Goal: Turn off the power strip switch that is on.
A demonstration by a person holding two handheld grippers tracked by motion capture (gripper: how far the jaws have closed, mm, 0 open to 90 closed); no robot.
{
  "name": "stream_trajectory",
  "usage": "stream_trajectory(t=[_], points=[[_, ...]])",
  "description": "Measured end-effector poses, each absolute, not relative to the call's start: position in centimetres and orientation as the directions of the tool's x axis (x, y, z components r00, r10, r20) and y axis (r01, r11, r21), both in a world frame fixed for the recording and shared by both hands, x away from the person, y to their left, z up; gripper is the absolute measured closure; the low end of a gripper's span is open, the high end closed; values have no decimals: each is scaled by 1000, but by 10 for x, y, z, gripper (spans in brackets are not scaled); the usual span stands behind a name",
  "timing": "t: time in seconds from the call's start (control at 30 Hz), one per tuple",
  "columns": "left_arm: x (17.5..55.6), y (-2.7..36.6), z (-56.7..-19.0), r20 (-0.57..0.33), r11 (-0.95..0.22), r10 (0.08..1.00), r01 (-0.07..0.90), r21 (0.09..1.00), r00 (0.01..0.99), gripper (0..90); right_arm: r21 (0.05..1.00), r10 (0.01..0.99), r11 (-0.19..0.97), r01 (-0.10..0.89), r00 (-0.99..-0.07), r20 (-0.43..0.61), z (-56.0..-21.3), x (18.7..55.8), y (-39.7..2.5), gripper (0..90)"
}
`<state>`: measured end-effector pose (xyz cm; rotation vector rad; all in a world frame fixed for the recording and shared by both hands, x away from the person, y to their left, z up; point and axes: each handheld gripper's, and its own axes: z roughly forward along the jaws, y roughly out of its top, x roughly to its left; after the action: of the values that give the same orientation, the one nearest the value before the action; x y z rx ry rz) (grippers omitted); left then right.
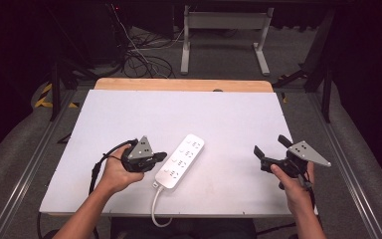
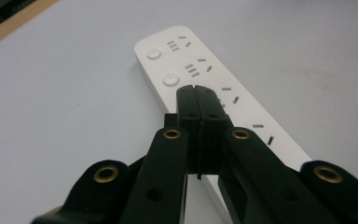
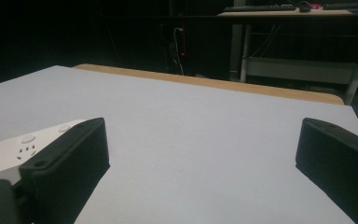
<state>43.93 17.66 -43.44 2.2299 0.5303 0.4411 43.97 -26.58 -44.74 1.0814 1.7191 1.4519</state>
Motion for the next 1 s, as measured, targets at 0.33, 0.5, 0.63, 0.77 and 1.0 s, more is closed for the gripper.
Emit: stream_trajectory(t=[0.33, 0.5, 0.63, 0.77, 1.0], points=[[441, 165, -445, 128, -669, 461, 249, 701, 878, 900, 981, 886, 61, 186, -462, 33, -448, 440, -266, 29], [442, 162, -448, 125, -682, 449, 249, 688, 885, 900, 980, 886, 61, 187, -463, 33, -448, 439, -266, 29], [443, 162, -449, 122, -689, 446, 253, 679, 886, 900, 980, 887, 60, 187, -461, 34, -448, 439, -266, 29], [443, 161, -450, 121, -695, 443, 254, 673, 888, 900, 981, 887, 62, 186, -461, 32, -447, 439, -266, 29], [444, 160, -453, 124, -712, 434, 256, 653, 892, 900, 981, 888, 57, 185, -458, 35, -447, 438, -267, 29]])
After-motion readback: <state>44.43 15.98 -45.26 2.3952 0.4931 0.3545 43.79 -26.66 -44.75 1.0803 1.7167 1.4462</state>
